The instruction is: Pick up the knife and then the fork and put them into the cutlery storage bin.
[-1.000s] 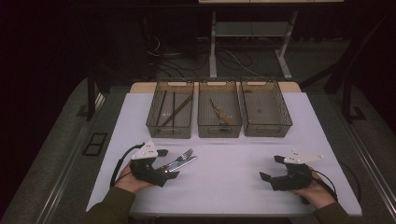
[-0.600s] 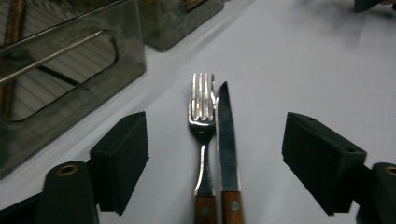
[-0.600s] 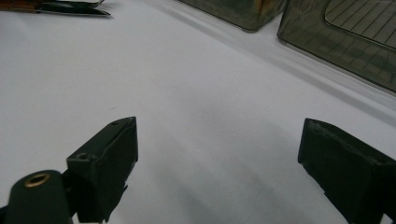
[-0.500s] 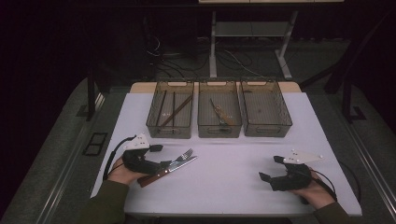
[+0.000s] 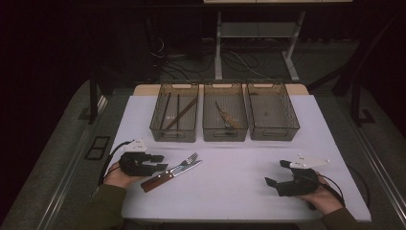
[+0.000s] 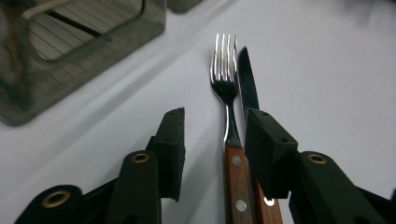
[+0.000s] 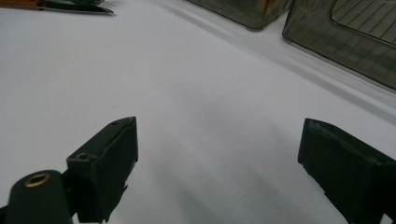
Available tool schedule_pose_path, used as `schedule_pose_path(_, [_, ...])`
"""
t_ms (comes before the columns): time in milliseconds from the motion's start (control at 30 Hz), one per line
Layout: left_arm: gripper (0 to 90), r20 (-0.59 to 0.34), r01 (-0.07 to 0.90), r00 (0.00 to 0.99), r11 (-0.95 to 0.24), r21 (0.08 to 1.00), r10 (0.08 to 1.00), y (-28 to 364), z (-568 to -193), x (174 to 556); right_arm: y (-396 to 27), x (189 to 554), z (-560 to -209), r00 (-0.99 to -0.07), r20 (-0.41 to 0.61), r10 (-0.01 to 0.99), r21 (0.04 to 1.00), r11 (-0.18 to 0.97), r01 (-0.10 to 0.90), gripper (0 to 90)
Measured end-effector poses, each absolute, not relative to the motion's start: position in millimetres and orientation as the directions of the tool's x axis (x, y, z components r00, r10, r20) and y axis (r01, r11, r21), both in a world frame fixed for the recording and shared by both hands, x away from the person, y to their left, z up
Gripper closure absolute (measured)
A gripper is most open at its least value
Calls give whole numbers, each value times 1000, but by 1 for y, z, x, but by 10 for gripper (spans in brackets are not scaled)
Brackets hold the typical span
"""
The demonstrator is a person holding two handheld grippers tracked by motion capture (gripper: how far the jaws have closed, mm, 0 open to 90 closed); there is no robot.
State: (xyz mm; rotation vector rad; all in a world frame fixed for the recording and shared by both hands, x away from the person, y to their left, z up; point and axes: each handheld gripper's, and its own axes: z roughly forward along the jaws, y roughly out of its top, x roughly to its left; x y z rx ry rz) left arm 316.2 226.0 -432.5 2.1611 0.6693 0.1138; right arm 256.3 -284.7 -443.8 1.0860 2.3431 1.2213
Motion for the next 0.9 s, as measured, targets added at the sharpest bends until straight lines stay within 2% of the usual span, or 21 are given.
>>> schedule_pose_path(367, [704,-127,417,866,-559,716,483,218,-437,310,-285,255,-443,-680,85,728,795,362,486,122])
schedule_pose_path(767, [728,-107,410,870,-588,698,481,211,-441,307,-285,255,-444,-682,76,727,791,373,486,122])
schedule_pose_path(900, [729,-45,381,878,-637,670,477,206,-443,304,-285,255,-443,-683,74,727,790,375,485,122])
